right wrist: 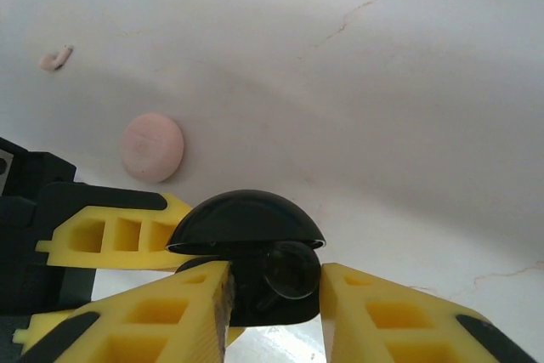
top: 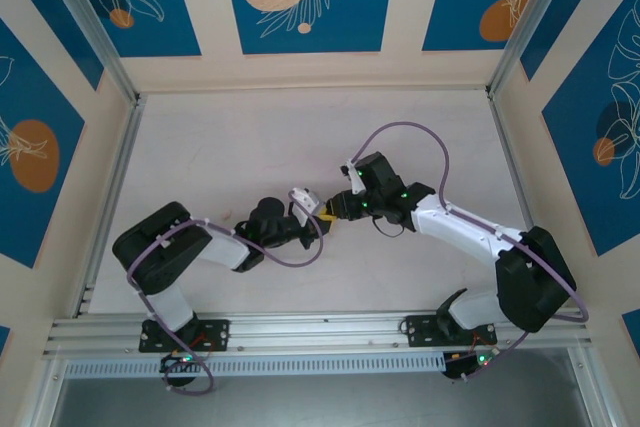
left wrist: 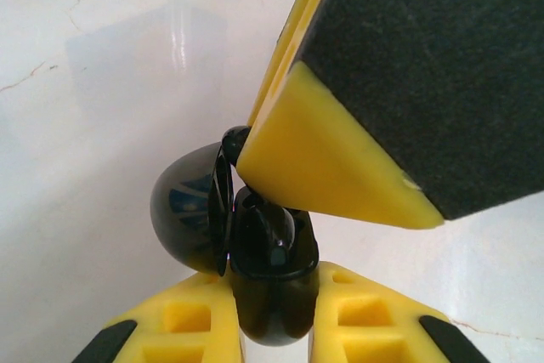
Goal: Insert the wireless bluetooth earbuds into the charging case
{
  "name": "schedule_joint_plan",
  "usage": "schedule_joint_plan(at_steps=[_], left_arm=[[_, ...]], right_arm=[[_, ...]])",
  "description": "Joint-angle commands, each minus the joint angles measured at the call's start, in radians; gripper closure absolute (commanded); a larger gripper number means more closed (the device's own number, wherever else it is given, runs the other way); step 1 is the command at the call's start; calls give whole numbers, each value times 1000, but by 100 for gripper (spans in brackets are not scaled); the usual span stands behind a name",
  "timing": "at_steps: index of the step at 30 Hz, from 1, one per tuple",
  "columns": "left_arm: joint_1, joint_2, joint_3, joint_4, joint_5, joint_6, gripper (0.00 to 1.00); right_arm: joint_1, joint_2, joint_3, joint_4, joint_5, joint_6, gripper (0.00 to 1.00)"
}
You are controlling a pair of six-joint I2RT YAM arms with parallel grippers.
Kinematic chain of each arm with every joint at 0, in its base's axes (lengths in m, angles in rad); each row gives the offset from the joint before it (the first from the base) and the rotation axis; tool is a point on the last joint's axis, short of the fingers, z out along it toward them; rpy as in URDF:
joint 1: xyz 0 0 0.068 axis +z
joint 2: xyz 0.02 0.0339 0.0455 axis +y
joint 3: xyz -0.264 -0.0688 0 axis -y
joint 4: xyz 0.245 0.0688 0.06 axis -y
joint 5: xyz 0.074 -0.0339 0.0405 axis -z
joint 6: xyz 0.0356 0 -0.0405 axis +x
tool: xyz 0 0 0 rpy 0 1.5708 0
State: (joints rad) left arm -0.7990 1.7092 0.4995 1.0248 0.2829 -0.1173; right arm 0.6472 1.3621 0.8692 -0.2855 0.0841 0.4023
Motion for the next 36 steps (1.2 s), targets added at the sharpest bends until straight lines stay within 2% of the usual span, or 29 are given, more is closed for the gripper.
schedule_joint_plan(at_steps=[1, 10, 25, 32, 36], left_arm=[[-9, -37, 0, 31, -11, 25, 82], [-8, -51, 1, 21, -10, 40, 82], [-9, -94, 5, -31, -16, 80, 82], [-1, -136, -32, -73, -100, 70, 82], [9, -190, -51, -140, -132, 50, 82]], right_arm=[[-11, -40, -7, -11, -86, 13, 64], [-65, -83, -23, 38, -228, 51, 57], [-119, -144, -13, 4, -271, 89, 55], [-231, -104, 77, -192, -323, 80, 55], [-245, 9, 176, -334, -270, 89, 56]])
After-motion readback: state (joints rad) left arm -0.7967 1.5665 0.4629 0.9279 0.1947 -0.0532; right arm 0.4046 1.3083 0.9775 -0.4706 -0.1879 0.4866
